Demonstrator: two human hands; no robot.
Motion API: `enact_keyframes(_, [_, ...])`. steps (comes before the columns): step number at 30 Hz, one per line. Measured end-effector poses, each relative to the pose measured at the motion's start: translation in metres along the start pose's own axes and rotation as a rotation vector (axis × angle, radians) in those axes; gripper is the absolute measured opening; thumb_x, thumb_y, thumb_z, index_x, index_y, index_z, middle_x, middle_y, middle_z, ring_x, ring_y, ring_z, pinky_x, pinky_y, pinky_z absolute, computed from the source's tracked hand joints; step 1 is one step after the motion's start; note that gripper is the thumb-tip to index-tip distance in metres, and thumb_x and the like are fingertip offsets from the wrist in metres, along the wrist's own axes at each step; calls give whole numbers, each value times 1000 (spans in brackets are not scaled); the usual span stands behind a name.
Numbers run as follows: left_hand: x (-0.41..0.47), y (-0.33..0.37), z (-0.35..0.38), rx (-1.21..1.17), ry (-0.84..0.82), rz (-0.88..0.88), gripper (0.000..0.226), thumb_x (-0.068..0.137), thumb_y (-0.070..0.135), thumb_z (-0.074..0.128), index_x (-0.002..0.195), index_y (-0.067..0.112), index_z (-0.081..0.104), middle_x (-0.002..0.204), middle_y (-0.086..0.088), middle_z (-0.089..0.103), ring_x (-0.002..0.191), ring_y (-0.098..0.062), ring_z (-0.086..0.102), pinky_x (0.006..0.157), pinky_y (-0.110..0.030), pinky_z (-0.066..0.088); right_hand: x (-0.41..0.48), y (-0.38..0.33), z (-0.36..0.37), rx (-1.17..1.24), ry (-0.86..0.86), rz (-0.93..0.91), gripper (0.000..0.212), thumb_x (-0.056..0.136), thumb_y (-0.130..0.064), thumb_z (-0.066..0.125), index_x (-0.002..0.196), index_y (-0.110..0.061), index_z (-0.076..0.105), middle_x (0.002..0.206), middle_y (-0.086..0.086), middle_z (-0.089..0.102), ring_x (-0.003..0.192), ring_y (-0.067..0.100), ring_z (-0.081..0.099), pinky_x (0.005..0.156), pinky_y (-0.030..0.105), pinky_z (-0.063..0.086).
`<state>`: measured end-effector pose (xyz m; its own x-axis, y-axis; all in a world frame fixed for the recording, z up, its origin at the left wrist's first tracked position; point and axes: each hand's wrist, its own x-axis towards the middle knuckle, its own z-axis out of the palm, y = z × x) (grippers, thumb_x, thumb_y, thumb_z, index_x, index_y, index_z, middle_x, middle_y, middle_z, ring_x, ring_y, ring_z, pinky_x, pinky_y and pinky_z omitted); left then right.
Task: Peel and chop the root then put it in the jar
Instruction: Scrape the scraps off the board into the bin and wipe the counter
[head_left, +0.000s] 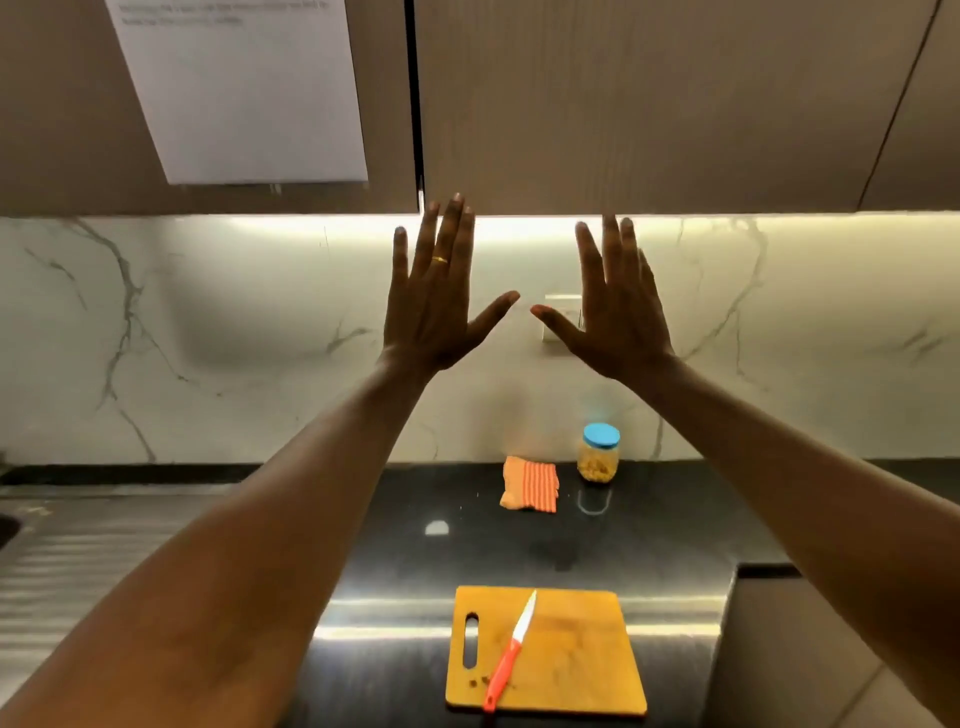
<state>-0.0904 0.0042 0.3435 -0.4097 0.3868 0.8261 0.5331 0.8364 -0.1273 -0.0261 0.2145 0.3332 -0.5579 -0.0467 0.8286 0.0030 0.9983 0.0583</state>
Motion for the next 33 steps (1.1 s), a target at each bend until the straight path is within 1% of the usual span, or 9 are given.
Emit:
enact_keyframes(7, [-86,12,47,-88,-180,-37,92,92,72,24,156,9,5,164,-10,4,152,-28,1,120,-56,7,-51,-17,43,61,-167,-26,94,85,-74,32,151,-11,9,157,22,3,145,38,1,116,53,14])
enact_keyframes(10, [-138,22,66,-171,-283,-99,89,93,68,29,155,9,5,164,-10,5,151,-29,4,119,-54,12,-96,-31,68,99,-294,-31,92,86,-70,36,151,-11,9,157,22,5,144,41,5,115,53,19])
enact_keyframes(13, [-200,40,79,-213,-419,-173,83,95,64,33,155,10,11,162,-13,18,148,-31,22,113,-48,30,-153,-53,87,189,-471,-22,87,86,-61,45,150,-12,14,151,25,23,138,43,25,110,49,28])
enact_keyframes(16, [-261,59,84,-238,-595,-216,72,98,54,36,154,13,16,156,-13,32,134,-31,43,94,-44,47,-217,-74,98,269,-679,-15,75,88,-54,46,149,-21,16,130,21,47,112,36,51,91,46,49])
enact_keyframes(19, [-305,73,88,-276,-805,-277,60,101,39,38,154,20,17,152,-7,38,127,-29,48,89,-44,50,-271,-89,105,275,-996,20,62,92,-45,46,146,-31,19,121,17,52,106,34,53,83,45,51])
enact_keyframes(22, [-331,75,95,-286,-986,-393,50,97,23,46,146,20,36,137,-9,52,120,-32,50,86,-44,50,-304,-97,108,252,-1216,43,45,96,-39,41,140,-33,34,122,16,53,109,35,54,84,44,47])
enact_keyframes(25, [-345,72,105,-315,-1060,-529,31,90,20,49,118,15,62,114,-15,64,107,-35,59,77,-39,48,-320,-101,113,244,-1284,52,34,95,-31,42,126,-29,53,118,17,57,104,34,58,82,40,47])
enact_keyframes(27, [-349,72,108,-326,-1114,-619,24,88,22,54,104,13,70,108,-16,68,99,-36,63,75,-36,50,-325,-102,116,262,-1276,87,29,93,-29,45,118,-24,59,114,20,59,100,35,59,80,39,48])
enact_keyframes(33, [-344,78,115,-361,-1140,-803,13,81,20,71,82,12,60,100,-14,68,93,-31,64,73,-35,51,-329,-104,117,296,-1189,183,28,90,-35,53,100,-12,66,102,17,65,96,33,60,78,40,50])
